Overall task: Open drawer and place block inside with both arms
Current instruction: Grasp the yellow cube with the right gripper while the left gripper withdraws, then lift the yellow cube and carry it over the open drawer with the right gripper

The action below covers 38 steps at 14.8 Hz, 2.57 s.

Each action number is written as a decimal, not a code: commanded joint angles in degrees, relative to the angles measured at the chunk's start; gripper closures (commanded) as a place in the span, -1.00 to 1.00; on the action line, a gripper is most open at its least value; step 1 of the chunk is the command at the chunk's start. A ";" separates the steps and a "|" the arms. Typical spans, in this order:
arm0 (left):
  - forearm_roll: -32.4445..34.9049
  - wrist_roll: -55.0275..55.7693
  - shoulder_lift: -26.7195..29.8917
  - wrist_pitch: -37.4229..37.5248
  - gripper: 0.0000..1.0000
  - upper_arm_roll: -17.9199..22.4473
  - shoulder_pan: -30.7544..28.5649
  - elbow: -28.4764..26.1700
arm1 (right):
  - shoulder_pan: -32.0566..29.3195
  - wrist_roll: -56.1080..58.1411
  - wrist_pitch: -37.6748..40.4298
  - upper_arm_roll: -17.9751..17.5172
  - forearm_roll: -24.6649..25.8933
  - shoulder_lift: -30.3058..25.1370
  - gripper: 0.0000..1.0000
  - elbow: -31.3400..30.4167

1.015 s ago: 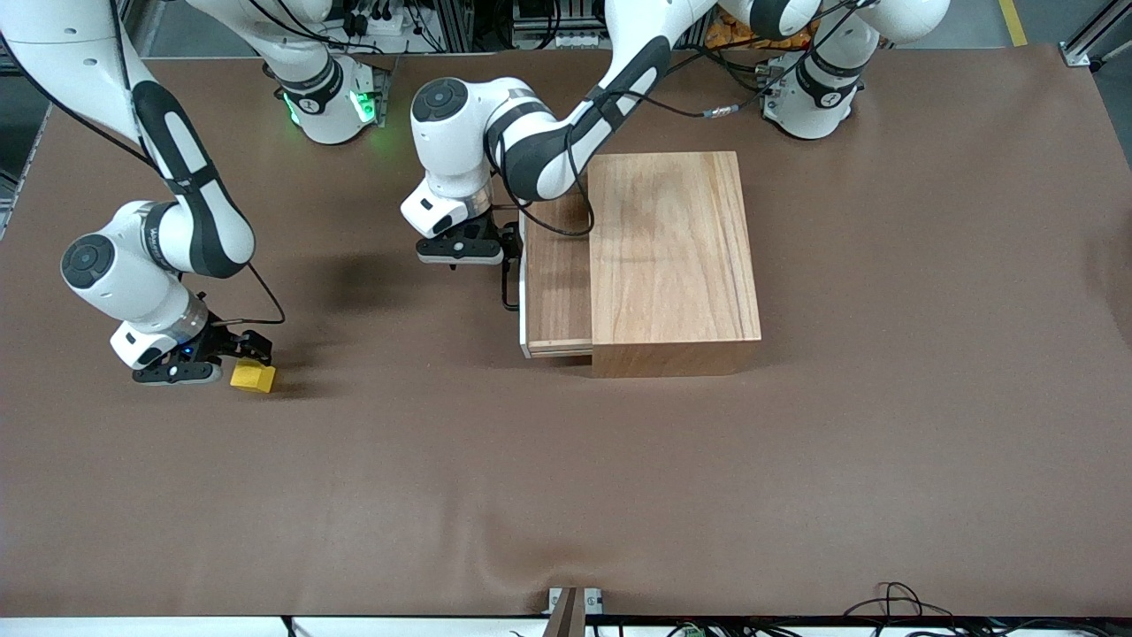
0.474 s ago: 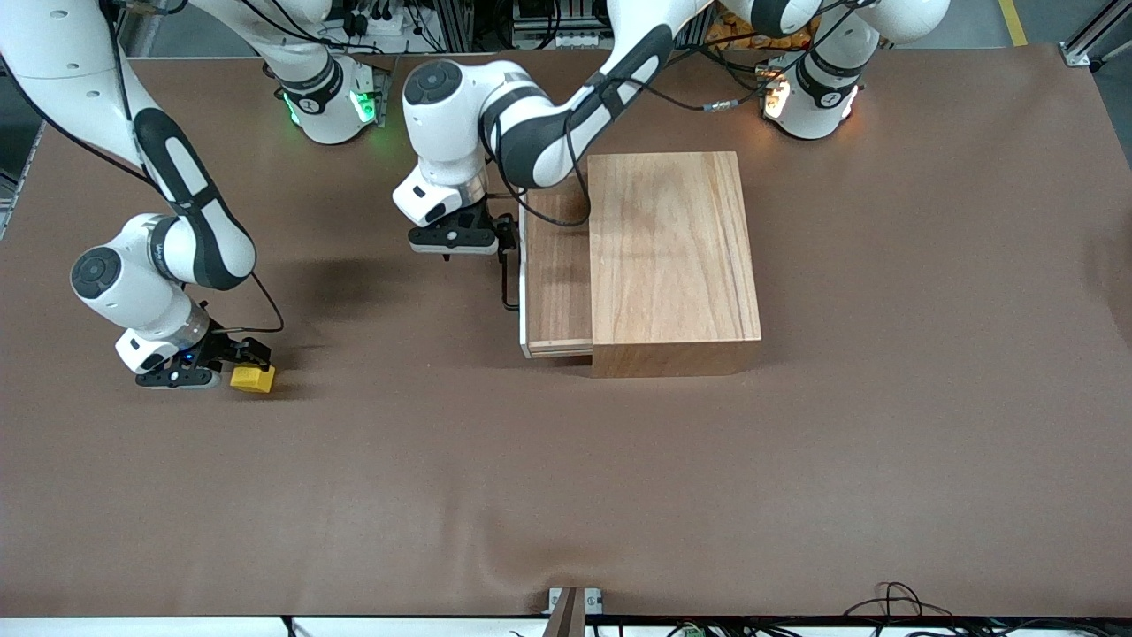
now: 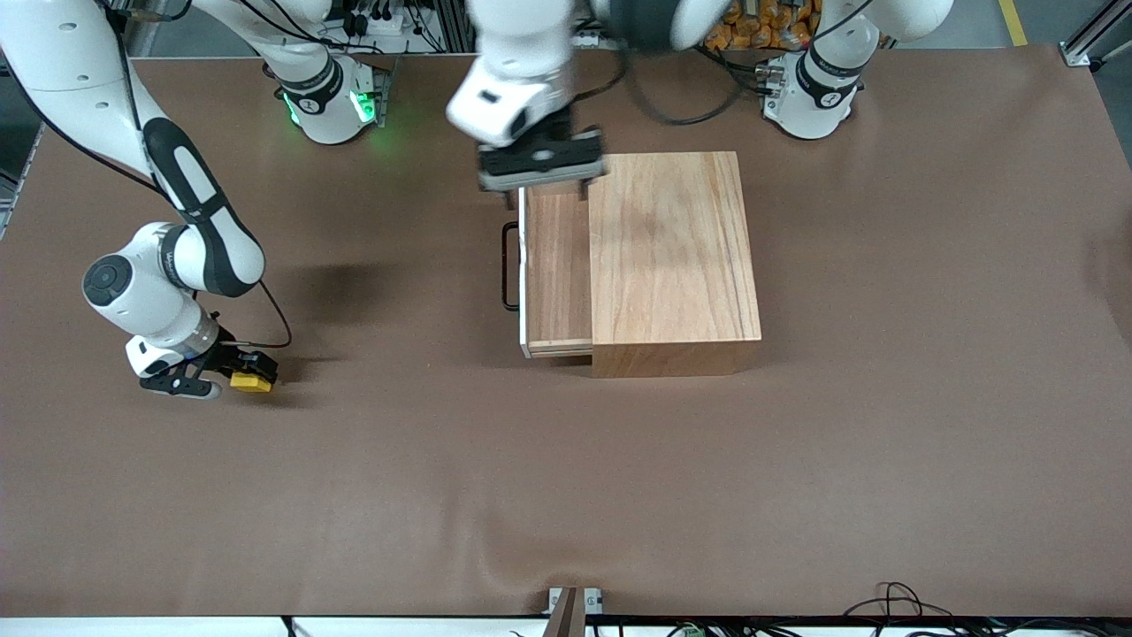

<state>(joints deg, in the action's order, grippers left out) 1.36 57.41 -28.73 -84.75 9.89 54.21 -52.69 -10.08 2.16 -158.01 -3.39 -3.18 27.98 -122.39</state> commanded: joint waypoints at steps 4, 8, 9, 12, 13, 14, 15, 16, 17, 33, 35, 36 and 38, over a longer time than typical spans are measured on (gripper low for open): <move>-0.04 -17.74 6.93 7.39 -1.00 -1.01 -21.74 -3.65 | -0.72 2.04 1.02 0.05 -0.07 -2.65 0.28 0.75; -0.74 -31.18 7.55 9.07 -1.00 -1.45 -34.32 -4.44 | -2.66 5.92 12.79 -0.13 -0.15 -10.20 0.36 1.19; -0.92 -33.56 7.55 9.07 -1.00 -1.54 -36.52 -4.52 | -2.66 6.27 16.38 -0.13 -0.16 -12.40 0.36 1.45; -0.92 -37.97 7.55 8.64 -1.00 -1.63 -40.66 -4.44 | -2.75 6.27 31.65 0.05 -0.42 -16.46 0.36 7.14; -1.01 -40.16 7.99 8.55 -1.00 -1.72 -41.98 -4.44 | -2.84 6.19 37.36 0.13 -0.42 -16.47 0.36 10.21; -1.01 -43.75 8.95 8.55 -1.00 -1.72 -43.56 -4.79 | -2.75 6.01 42.73 0.22 -0.51 -16.47 0.36 13.20; -1.09 -46.65 9.39 8.55 -1.00 -1.80 -45.40 -5.14 | -2.75 5.75 47.57 0.22 -0.51 -16.29 0.35 16.19; -1.09 -48.51 9.74 8.46 -1.00 -1.81 -46.81 -5.14 | -2.75 5.66 51.70 0.22 -0.59 -16.12 0.35 18.57; -1.18 -49.66 10.10 8.55 -1.00 -1.72 -47.61 -5.58 | -2.66 5.57 53.92 0.22 -1.20 -16.03 0.34 19.98; -1.12 -52.77 29.35 -0.68 -1.00 -9.52 -53.33 -33.53 | 24.47 -37.27 55.36 -0.30 -5.78 -17.44 0.33 24.82; 0.40 -52.57 29.52 -1.82 -1.00 -10.94 -53.77 -34.05 | 29.74 -44.23 51.33 -0.30 -6.13 -17.17 0.33 24.74; 0.40 -52.49 29.70 -2.43 -1.00 -10.86 -53.86 -34.32 | 32.99 -50.53 49.30 -0.30 -6.05 -17.00 0.33 24.74; 0.31 -52.48 30.74 -2.61 -1.00 -10.86 -53.86 -35.28 | 38.27 -64.24 46.92 -0.13 -5.34 -16.30 0.32 24.74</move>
<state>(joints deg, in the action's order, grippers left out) 0.68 4.90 -0.62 -85.98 -1.13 0.78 -85.11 23.88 -51.78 -109.63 -4.51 -8.76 11.17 -98.09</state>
